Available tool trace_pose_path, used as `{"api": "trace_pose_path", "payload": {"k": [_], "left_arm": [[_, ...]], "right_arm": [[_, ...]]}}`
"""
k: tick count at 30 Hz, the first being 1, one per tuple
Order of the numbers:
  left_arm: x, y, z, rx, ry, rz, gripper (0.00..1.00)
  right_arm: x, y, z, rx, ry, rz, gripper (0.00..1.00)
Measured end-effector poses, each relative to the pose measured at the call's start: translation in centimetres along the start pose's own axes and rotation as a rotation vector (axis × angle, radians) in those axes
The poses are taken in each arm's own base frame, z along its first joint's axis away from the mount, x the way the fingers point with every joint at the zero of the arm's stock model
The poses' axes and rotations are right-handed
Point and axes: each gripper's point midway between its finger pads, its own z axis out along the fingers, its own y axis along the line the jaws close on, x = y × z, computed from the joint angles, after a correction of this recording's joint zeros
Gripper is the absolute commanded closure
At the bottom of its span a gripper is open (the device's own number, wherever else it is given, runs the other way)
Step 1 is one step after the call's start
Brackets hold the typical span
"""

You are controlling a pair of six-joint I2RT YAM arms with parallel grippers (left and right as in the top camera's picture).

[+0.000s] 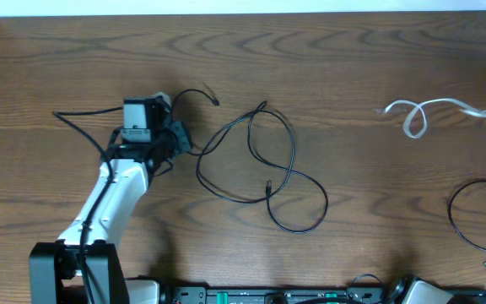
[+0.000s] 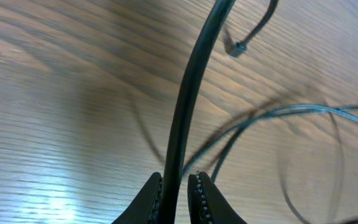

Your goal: Untangle cables

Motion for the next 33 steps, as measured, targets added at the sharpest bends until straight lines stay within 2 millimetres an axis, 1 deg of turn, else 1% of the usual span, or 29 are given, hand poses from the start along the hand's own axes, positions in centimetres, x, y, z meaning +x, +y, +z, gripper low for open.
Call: {"api": "trace_pose_path", "payload": {"k": [5, 7, 10, 13, 16, 18, 21, 22, 24, 25, 27, 30, 32, 33], "left_arm": [[1.6, -3.0, 0.4, 0.068, 0.045, 0.06, 0.84], [2.5, -4.2, 0.5, 0.094, 0.068, 0.086, 0.84], [3.8, -5.8, 0.6, 0.126, 0.105, 0.121, 0.84], [5.1, -7.3, 0.6, 0.152, 0.132, 0.16, 0.84], [6.2, -8.9, 0.3, 0.18, 0.148, 0.203, 0.84], [6.9, -10.0, -0.2, 0.2, 0.153, 0.228, 0.84], [7.5, -11.5, -1.2, 0.232, 0.148, 0.263, 0.83], [7.7, -12.1, -1.6, 0.246, 0.143, 0.277, 0.84], [7.9, -13.0, -2.3, 0.27, 0.135, 0.296, 0.84], [8.0, -13.4, -2.7, 0.281, 0.132, 0.303, 0.84], [8.2, -14.1, -3.2, 0.298, 0.124, 0.317, 0.83], [8.5, -14.9, -3.9, 0.32, 0.117, 0.334, 0.84], [8.7, -15.2, -4.1, 0.329, 0.115, 0.343, 0.83], [8.8, -15.4, -4.2, 0.333, 0.116, 0.347, 0.83]], "right_arm": [[-0.7, -3.6, 4.9, 0.07, 0.069, 0.057, 0.99], [-0.9, -5.0, 6.4, 0.104, 0.106, 0.08, 0.99], [-1.1, -7.1, 7.7, 0.182, 0.157, 0.108, 0.99], [-1.6, -10.1, 7.6, 0.304, 0.181, 0.138, 0.99], [-2.2, -14.0, 6.5, 0.421, 0.155, 0.204, 0.99], [-2.1, -16.9, 4.8, 0.51, 0.136, 0.281, 0.99], [-1.5, -21.6, 1.3, 0.657, 0.102, 0.409, 0.99], [-1.3, -22.8, 0.3, 0.69, 0.091, 0.44, 0.99], [-0.7, -25.8, -2.4, 0.772, 0.062, 0.521, 0.99], [-0.5, -26.9, -3.5, 0.802, 0.048, 0.553, 0.99], [0.0, -29.0, -5.7, 0.847, 0.017, 0.617, 0.99], [0.5, -30.9, -7.9, 0.881, -0.018, 0.679, 0.99], [0.6, -31.4, -8.4, 0.886, -0.033, 0.695, 0.99], [0.5, -31.5, -8.4, 0.882, -0.038, 0.699, 0.99]]}}
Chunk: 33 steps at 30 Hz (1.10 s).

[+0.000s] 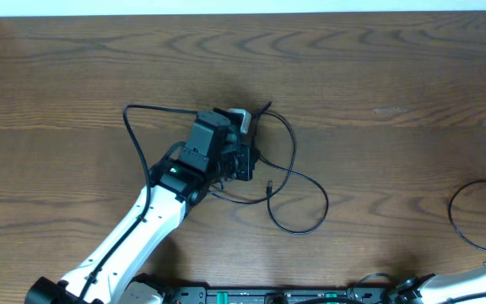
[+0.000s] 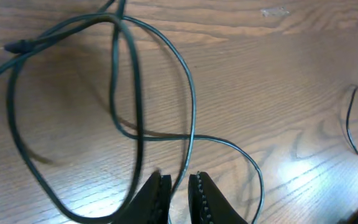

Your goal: Untangle cables

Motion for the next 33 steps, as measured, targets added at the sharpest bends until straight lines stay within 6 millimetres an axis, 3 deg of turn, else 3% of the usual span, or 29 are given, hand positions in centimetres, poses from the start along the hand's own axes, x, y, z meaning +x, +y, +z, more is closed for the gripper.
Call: {"api": "trace_pose_path", "payload": {"k": [6, 14, 21, 28, 30, 32, 33], "left_arm": [[0.2, -0.5, 0.1, 0.008, 0.005, 0.01, 0.83], [0.3, -0.5, 0.1, 0.009, 0.007, 0.012, 0.83], [0.9, -1.5, 0.3, 0.027, 0.022, 0.035, 0.83], [1.4, -2.4, 0.5, 0.041, 0.035, 0.054, 0.83], [1.4, -2.4, 0.5, 0.041, 0.035, 0.052, 0.83], [1.4, -2.4, 0.5, 0.041, 0.035, 0.052, 0.83], [1.4, -2.4, 0.5, 0.041, 0.035, 0.052, 0.83]], "right_arm": [[0.4, 1.6, 2.1, -0.032, 0.03, -0.024, 0.99], [4.2, 3.1, 9.8, -0.045, 0.193, -0.109, 0.99], [7.2, 3.2, 14.8, -0.065, 0.311, -0.162, 0.99], [8.4, 2.9, 16.3, -0.066, 0.354, -0.177, 0.99], [8.4, 2.9, 16.3, -0.068, 0.354, -0.179, 0.85], [8.5, 3.1, 16.3, -0.081, 0.355, -0.186, 0.84], [8.5, 3.4, 16.3, -0.093, 0.356, -0.186, 0.74]]}}
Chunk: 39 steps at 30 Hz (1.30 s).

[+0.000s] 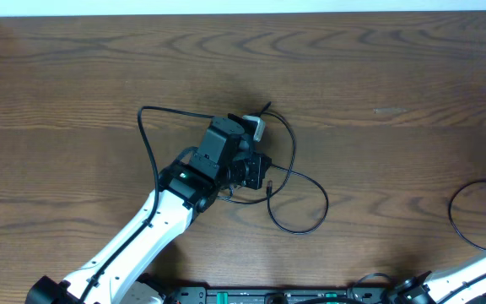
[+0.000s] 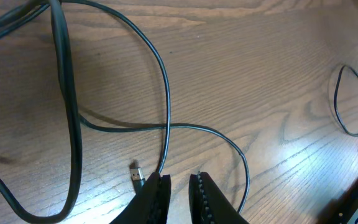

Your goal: Untangle cables

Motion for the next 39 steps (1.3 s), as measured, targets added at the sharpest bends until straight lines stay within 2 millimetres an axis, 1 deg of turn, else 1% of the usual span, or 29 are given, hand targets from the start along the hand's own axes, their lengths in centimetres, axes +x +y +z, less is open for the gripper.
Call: {"api": "trace_pose_path", "payload": {"k": [1, 2, 5, 6, 7, 12, 16, 23, 26, 29, 32, 34, 35, 37, 39], "left_arm": [[0.0, 0.0, 0.0, 0.0, 0.0, 0.0, 0.83], [0.0, 0.0, 0.0, 0.0, 0.0, 0.0, 0.83], [0.0, 0.0, 0.0, 0.0, 0.0, 0.0, 0.83], [0.0, 0.0, 0.0, 0.0, 0.0, 0.0, 0.83], [0.0, 0.0, 0.0, 0.0, 0.0, 0.0, 0.83], [0.0, 0.0, 0.0, 0.0, 0.0, 0.0, 0.83], [0.0, 0.0, 0.0, 0.0, 0.001, 0.0, 0.83], [0.1, 0.1, 0.0, -0.002, 0.005, -0.002, 0.83], [0.1, 0.1, 0.0, -0.002, 0.005, -0.002, 0.83], [0.1, 0.1, 0.0, -0.002, 0.005, -0.002, 0.83], [0.0, 0.0, 0.0, 0.0, 0.001, 0.0, 0.83], [-0.1, -0.1, 0.0, 0.002, -0.005, 0.002, 0.83], [-0.2, -0.1, 0.0, 0.003, -0.007, 0.003, 0.83], [-0.2, -0.1, 0.0, 0.005, -0.01, 0.003, 0.83], [-0.3, -0.1, 0.0, 0.006, -0.012, 0.007, 0.83]], "right_arm": [[-0.1, 0.3, 0.0, -0.017, -0.001, 0.003, 0.59], [-0.1, 0.6, 0.0, -0.037, 0.0, 0.0, 0.49], [-0.1, 1.6, -0.3, -0.087, 0.005, 0.002, 0.31], [-0.2, 1.9, -0.5, -0.099, 0.003, 0.001, 0.07], [-0.3, 2.3, -0.9, -0.111, 0.001, 0.001, 0.01], [-0.1, 2.7, -2.1, -0.077, 0.006, 0.013, 0.01], [1.0, 2.1, -2.7, 0.015, 0.039, 0.046, 0.01], [1.9, 0.2, -4.5, 0.149, 0.044, 0.121, 0.02], [1.6, 0.1, -6.6, 0.162, 0.002, 0.134, 0.02], [1.6, 0.6, -10.0, 0.147, -0.053, 0.141, 0.02], [1.3, 2.0, -13.4, 0.093, -0.125, 0.123, 0.02], [1.4, 4.1, -15.1, 0.019, -0.164, 0.073, 0.02], [1.6, 5.3, -15.6, -0.019, -0.173, 0.037, 0.02], [2.5, 8.4, -16.1, -0.116, -0.171, -0.064, 0.01], [4.7, 12.5, -15.9, -0.248, -0.124, -0.219, 0.01]]}}
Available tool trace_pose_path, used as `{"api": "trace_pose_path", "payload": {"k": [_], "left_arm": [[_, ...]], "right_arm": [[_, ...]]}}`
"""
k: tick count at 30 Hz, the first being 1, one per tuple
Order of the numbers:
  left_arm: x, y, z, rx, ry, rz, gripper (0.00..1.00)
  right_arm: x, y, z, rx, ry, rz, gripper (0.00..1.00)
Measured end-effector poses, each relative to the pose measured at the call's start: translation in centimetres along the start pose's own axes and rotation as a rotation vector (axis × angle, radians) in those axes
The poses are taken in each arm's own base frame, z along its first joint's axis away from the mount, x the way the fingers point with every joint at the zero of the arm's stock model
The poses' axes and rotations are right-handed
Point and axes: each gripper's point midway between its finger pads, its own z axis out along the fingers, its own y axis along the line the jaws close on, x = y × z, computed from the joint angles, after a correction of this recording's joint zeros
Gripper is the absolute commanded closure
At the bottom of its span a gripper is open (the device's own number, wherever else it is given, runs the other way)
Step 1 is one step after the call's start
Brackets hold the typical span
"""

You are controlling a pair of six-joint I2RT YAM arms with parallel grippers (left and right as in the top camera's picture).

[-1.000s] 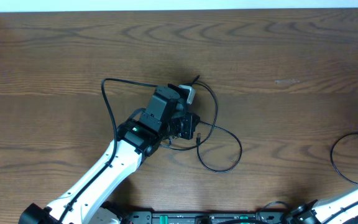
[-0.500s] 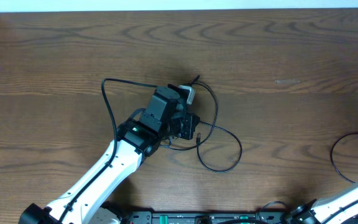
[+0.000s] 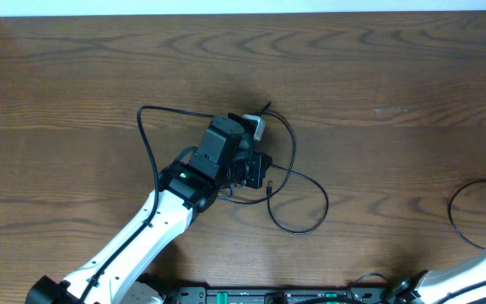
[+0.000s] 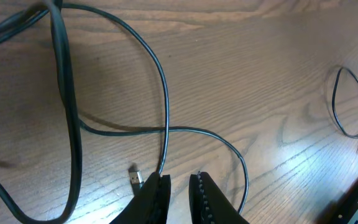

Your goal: Untangle cables

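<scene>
A black cable (image 3: pixel 298 190) lies in crossed loops at mid-table, one long loop reaching left (image 3: pixel 146 139). My left gripper (image 3: pixel 256 169) sits low over the tangle. In the left wrist view its narrow jaws (image 4: pixel 179 180) meet a thin strand (image 4: pixel 165 118) that runs straight into the left fingertip; a small plug (image 4: pixel 135 175) lies just left of it. A thicker-looking strand (image 4: pixel 67 106) hangs closer to the camera. The right gripper is out of view; only a white arm link (image 3: pixel 471 272) shows.
A second black cable (image 3: pixel 462 221) curls at the right edge, also visible as a loop (image 4: pixel 347 102) in the left wrist view. A white cable peeks in at the far right. The black base rail (image 3: pixel 268 295) runs along the near edge.
The left gripper and the tangle have held still. The right arm's link at the lower right corner has shifted slightly.
The left gripper was shut on a cable strand at the table's left. Then it stood over the tangle at mid-table, the strand's left loop drawn in after it. It then sat a little further right, and has stayed there.
</scene>
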Motion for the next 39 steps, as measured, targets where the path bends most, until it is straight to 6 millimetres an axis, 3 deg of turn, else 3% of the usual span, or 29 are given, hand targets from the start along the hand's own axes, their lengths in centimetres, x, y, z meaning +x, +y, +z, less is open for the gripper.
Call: {"api": "trace_pose_path", "payload": {"k": [5, 8, 13, 20, 24, 26, 30, 32, 33, 39], "left_arm": [[-1.1, -0.1, -0.5, -0.001, -0.048, 0.033, 0.83], [-2.6, 0.6, -2.0, -0.028, -0.121, 0.032, 0.83], [-6.1, 2.8, -7.1, -0.107, -0.304, 0.002, 0.77], [-7.7, 6.8, -12.4, -0.228, -0.444, -0.074, 0.67], [-7.9, 8.4, -14.0, -0.273, -0.479, -0.105, 0.5], [-7.7, 8.9, -14.5, -0.29, -0.481, -0.118, 0.41], [-7.3, 9.5, -15.1, -0.309, -0.479, -0.136, 0.35], [-7.0, 9.7, -15.1, -0.318, -0.468, -0.136, 0.12], [-6.8, 9.8, -15.0, -0.322, -0.46, -0.13, 0.09], [-6.7, 10.3, -15.2, -0.362, -0.456, -0.109, 0.07]], "right_arm": [[6.6, 8.8, 2.5, -0.273, 0.205, -0.253, 0.01], [10.8, 13.2, 3.2, -0.374, 0.303, -0.372, 0.01], [16.8, 18.4, 3.8, -0.431, 0.413, -0.531, 0.01], [24.2, 23.3, 3.7, -0.379, 0.494, -0.707, 0.01], [27.2, 25.3, 3.4, -0.348, 0.488, -0.797, 0.01], [28.2, 26.1, 3.4, -0.312, 0.465, -0.835, 0.01], [30.2, 27.6, 3.2, -0.267, 0.418, -0.905, 0.01], [31.4, 28.6, 2.9, -0.269, 0.401, -0.941, 0.01], [31.7, 28.9, 2.7, -0.271, 0.395, -0.951, 0.01], [34.7, 30.8, 1.7, -0.293, 0.372, -1.031, 0.01]]}}
